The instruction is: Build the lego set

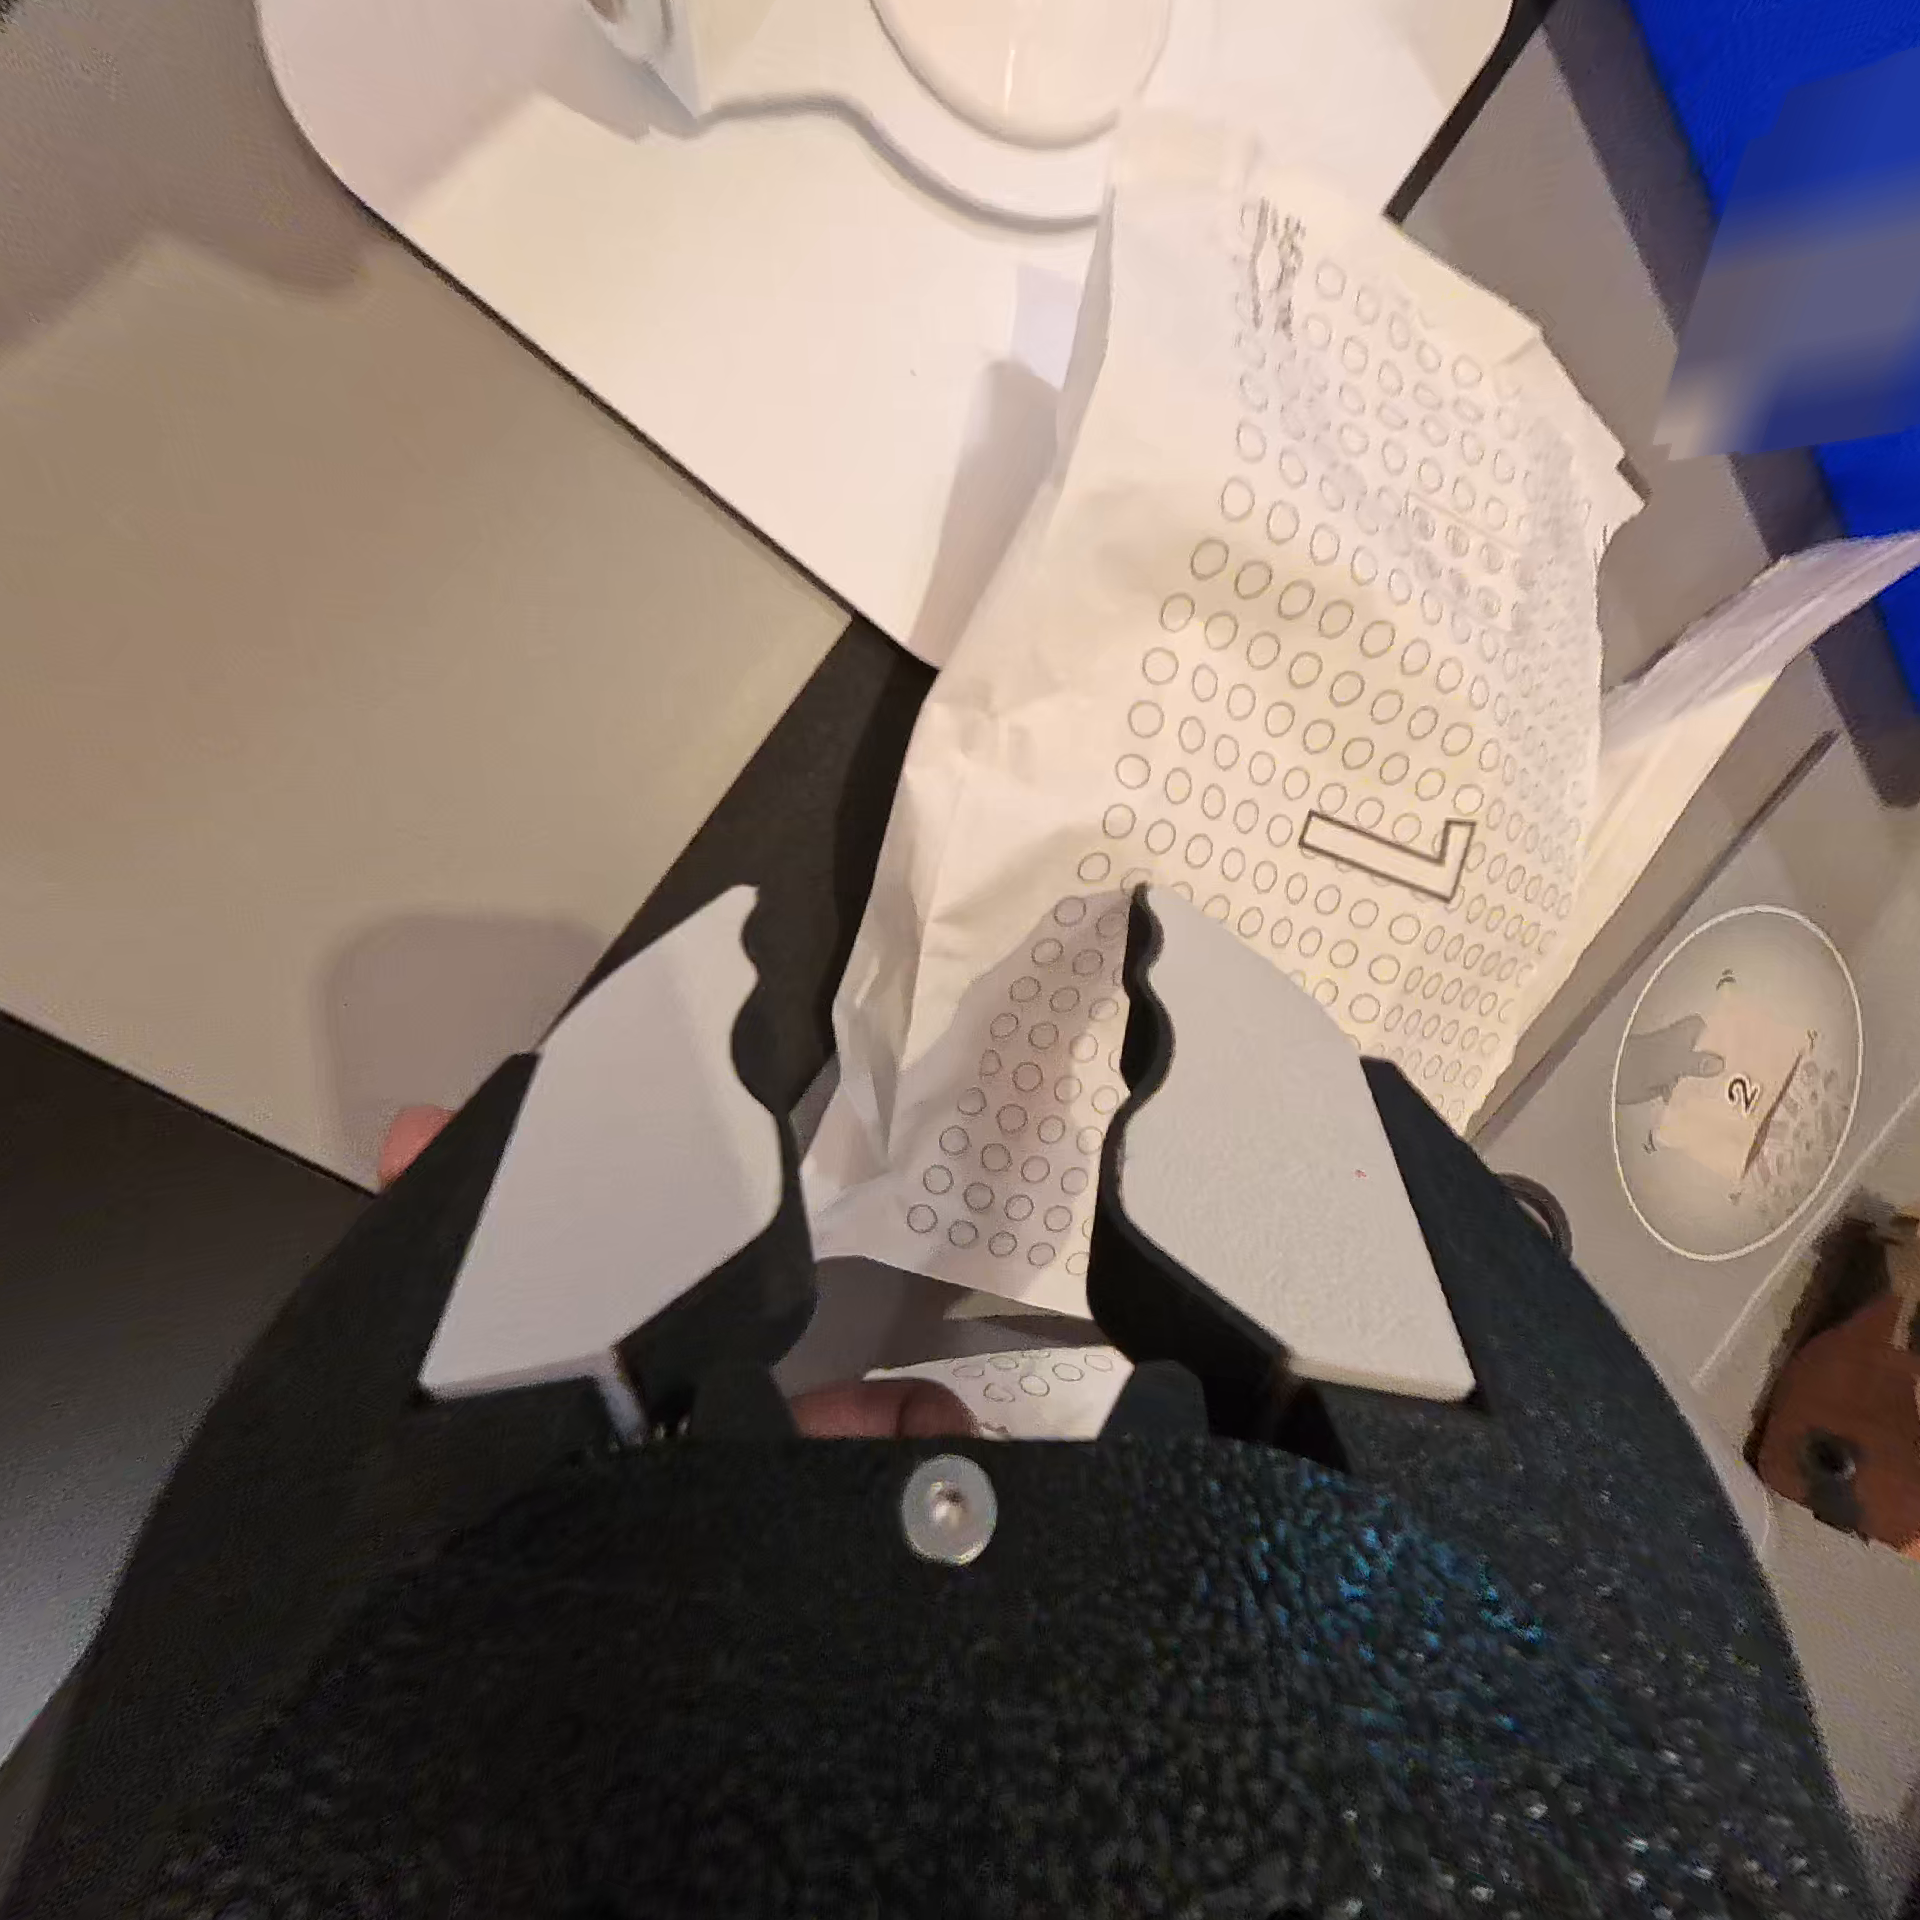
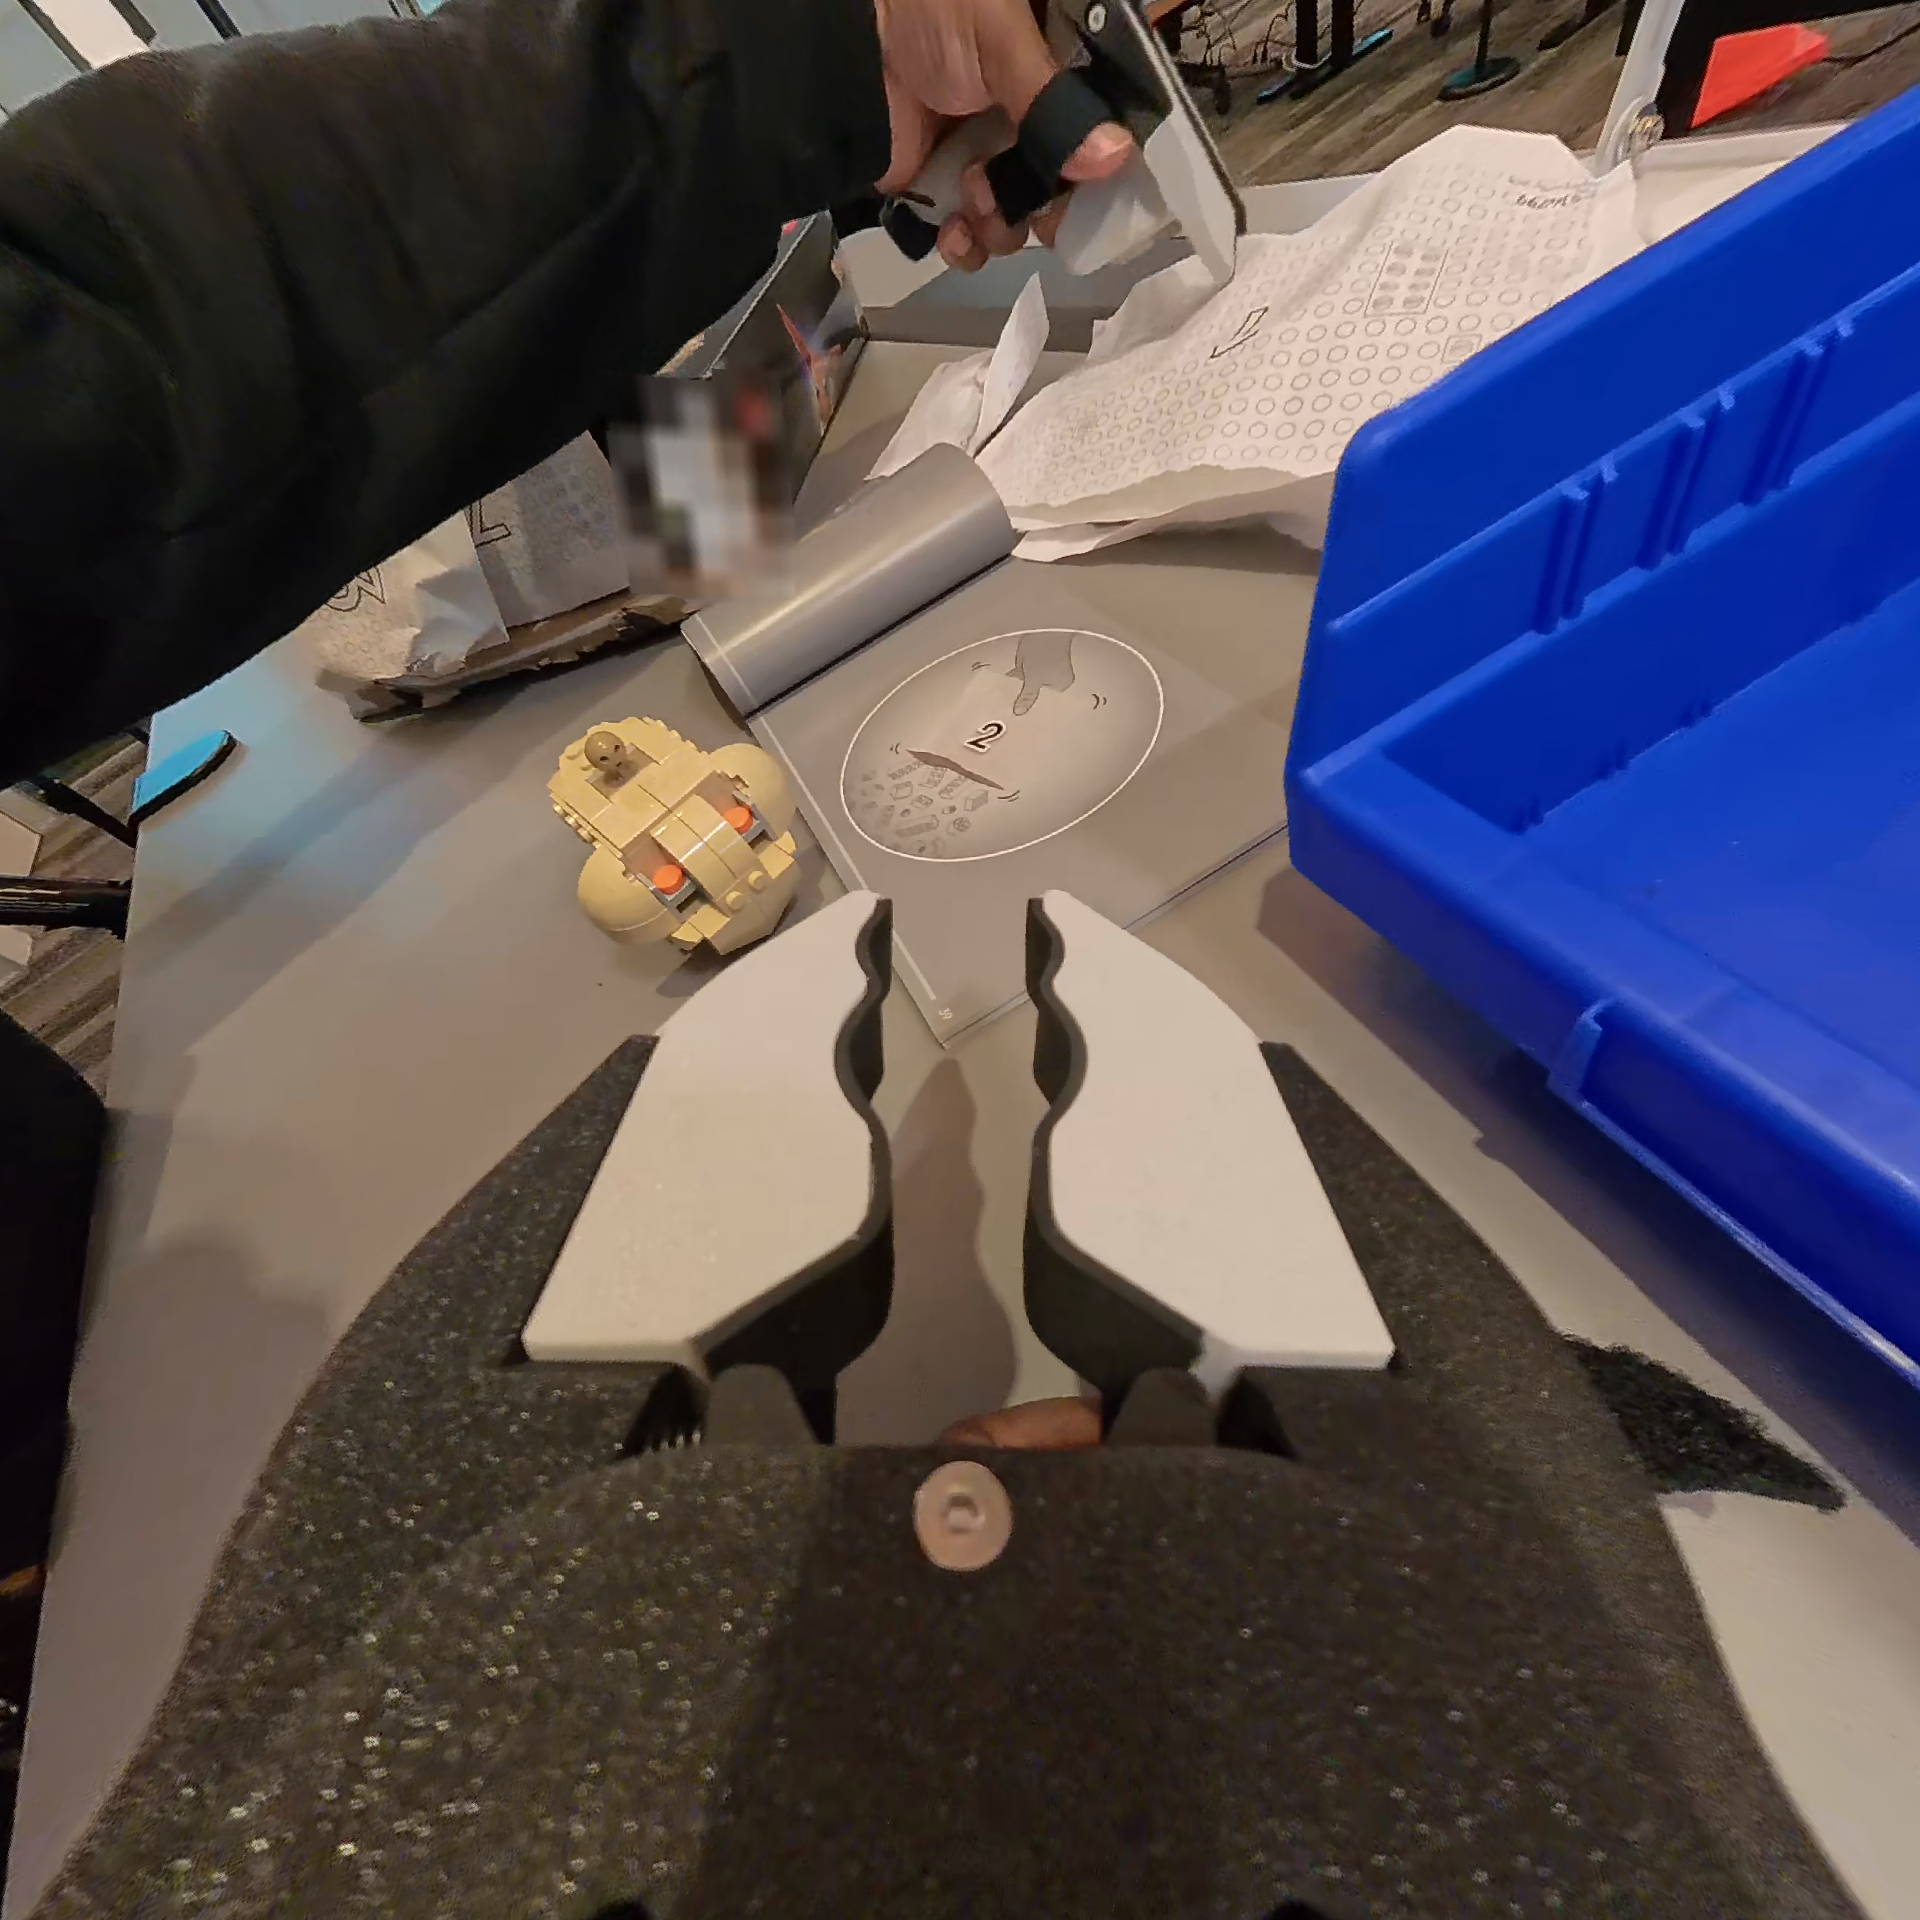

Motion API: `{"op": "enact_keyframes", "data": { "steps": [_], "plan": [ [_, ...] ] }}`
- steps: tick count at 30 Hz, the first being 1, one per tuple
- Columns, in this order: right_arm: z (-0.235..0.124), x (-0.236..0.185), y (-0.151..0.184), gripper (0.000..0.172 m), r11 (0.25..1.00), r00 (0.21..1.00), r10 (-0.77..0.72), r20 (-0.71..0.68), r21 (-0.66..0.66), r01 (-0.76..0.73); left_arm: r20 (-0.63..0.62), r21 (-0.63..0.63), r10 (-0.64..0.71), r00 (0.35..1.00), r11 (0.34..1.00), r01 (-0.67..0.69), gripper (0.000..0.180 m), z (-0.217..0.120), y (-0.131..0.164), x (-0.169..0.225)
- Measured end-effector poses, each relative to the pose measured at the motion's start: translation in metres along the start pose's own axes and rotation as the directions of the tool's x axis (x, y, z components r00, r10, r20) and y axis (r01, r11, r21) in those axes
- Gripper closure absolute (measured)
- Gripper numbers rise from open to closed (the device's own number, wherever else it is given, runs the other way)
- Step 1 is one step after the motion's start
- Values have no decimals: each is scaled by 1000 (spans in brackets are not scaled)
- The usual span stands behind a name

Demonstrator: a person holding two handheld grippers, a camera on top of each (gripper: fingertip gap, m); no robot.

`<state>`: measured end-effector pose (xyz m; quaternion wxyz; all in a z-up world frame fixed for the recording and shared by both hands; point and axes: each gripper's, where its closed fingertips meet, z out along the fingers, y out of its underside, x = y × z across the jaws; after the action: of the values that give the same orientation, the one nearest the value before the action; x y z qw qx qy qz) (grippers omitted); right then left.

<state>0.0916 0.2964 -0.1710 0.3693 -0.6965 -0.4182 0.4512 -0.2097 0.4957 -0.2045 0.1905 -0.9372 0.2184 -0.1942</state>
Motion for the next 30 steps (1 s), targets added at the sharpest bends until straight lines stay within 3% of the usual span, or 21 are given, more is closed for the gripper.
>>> {"op": "enact_keyframes", "data": {
  "steps": [1, 14, 30],
  "plan": [
    [0, 0, 0, 147, 1000, 1000, 0, 0, 0, 0, -11, -15, 3, 1000, 1000, -4, 120, 2, 3, 1],
    [0, 0, 0, 147, 1000, 1000, -5, 0, 3, 5, -73, 17, -34, 997, 999, 36, 161, 2, 5, 10],
    [0, -2, 0, 147, 1000, 1000, -17, 3, -1, 17, -94, 218, -52, 994, 973, 72, 171, -29, -21, 22]
  ]
}}
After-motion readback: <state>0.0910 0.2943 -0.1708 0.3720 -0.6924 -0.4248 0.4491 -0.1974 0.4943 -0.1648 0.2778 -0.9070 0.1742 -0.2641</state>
